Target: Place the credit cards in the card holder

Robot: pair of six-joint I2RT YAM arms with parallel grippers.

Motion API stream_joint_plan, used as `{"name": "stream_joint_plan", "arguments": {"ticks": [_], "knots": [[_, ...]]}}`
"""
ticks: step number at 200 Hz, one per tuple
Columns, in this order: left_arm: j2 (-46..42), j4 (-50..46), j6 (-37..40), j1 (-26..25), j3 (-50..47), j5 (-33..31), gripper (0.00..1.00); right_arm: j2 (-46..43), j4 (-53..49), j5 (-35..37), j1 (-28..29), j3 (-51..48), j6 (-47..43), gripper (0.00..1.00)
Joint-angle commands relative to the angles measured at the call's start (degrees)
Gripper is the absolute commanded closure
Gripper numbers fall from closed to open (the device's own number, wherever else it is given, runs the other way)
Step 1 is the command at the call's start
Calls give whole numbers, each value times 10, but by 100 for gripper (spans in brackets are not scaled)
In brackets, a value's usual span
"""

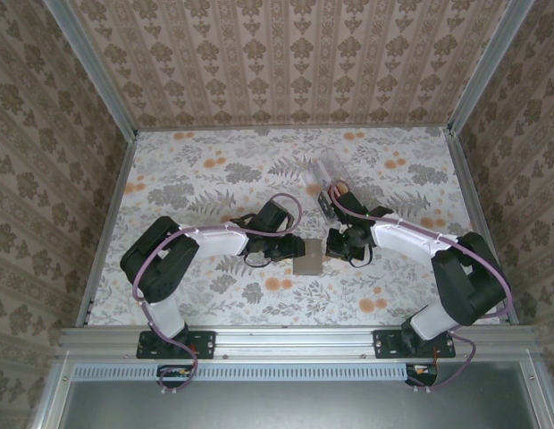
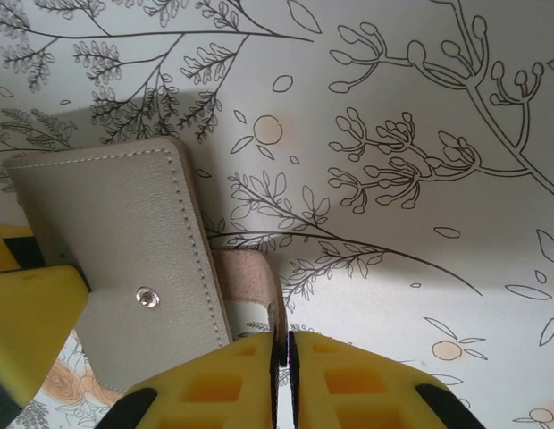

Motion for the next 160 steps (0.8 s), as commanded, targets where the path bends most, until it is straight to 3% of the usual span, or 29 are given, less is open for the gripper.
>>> {"name": "stream_joint_plan", "arguments": {"ticks": [1,160], "knots": [[10,-16,12,-6,10,1,59,7,14,-10,-1,-9,-7,88],[12,-16,12,-6,11,2,60,-19,11,13,-1,-11,-2,84]]}}
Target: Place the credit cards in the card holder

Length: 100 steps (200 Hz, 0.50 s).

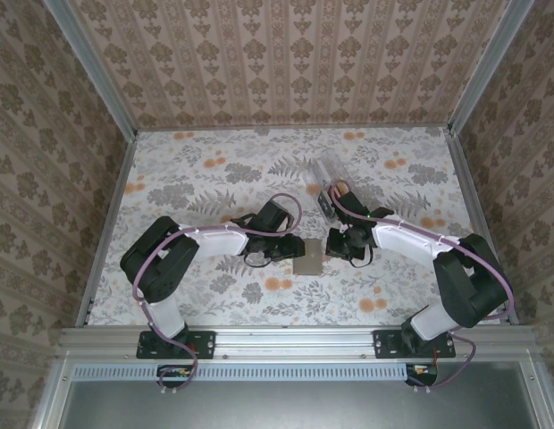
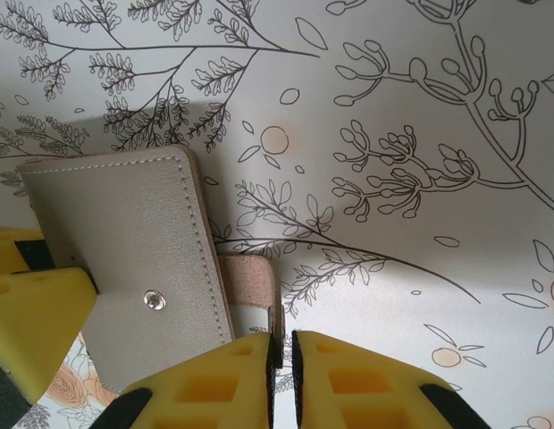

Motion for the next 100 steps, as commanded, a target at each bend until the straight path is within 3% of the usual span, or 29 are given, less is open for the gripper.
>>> {"name": "stream_joint_plan", "arguments": {"ticks": [1,38,100], "knots": [[12,-16,12,-5,11,2,60,-9,1,8,-1,-6,3,84],[12,-18,13,-6,11,2,60,2,11,0,-1,-9,4,84],[12,-19,14,-6,13,3,60,-13,26,-10,-1,-13,-4,94]]}}
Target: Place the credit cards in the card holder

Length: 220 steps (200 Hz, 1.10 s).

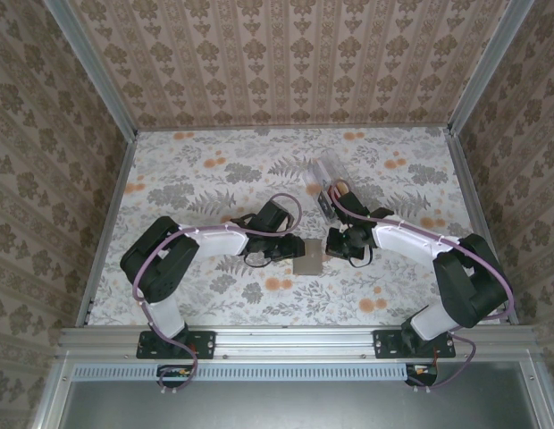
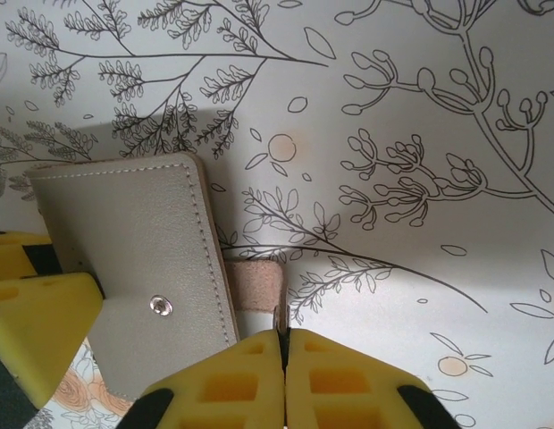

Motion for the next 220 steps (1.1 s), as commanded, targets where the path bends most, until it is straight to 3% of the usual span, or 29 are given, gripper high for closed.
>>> {"name": "stream_joint_plan", "arguments": {"ticks": [1,40,103,220], "knots": [[12,-18,14,-6,13,3,60,-14,15,-10,-1,-10,-4,94],[10,-16,13,-5,12,1,60,-49,67,-66,-2,-27,-50,96],[9,-9,13,-6,12,2,65,-20,87,-129,-1,-14,-84,96],[8,-6,12,-6,12,-1,68,32,91,-146,2,-3,-78,97]]}}
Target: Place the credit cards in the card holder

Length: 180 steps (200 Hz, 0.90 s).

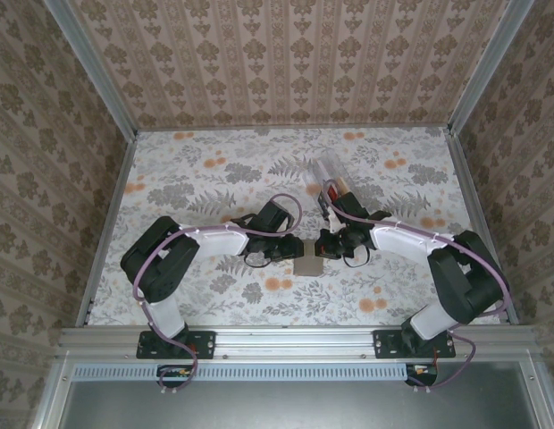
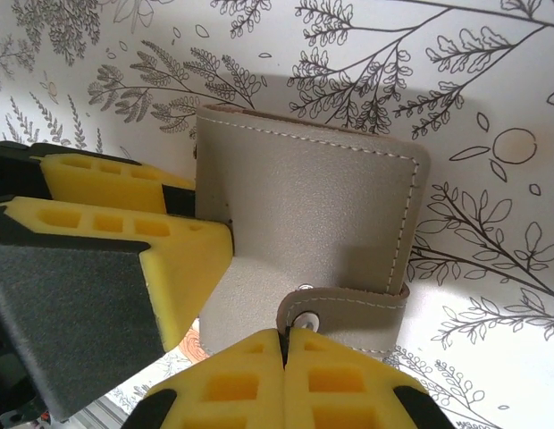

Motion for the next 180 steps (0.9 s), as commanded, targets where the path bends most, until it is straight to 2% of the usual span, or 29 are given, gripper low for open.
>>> {"name": "stream_joint_plan", "arguments": {"ticks": [1,115,180], "knots": [[7,-4,12,-5,10,-1,68,14,-3,-8,1,15,-1,97],[6,-2,12,-5,9,0,68,57,14,-21,8,15,15,97],[8,-1,11,-5,9,2,68,94,-19,9,10,20,21,98]]}}
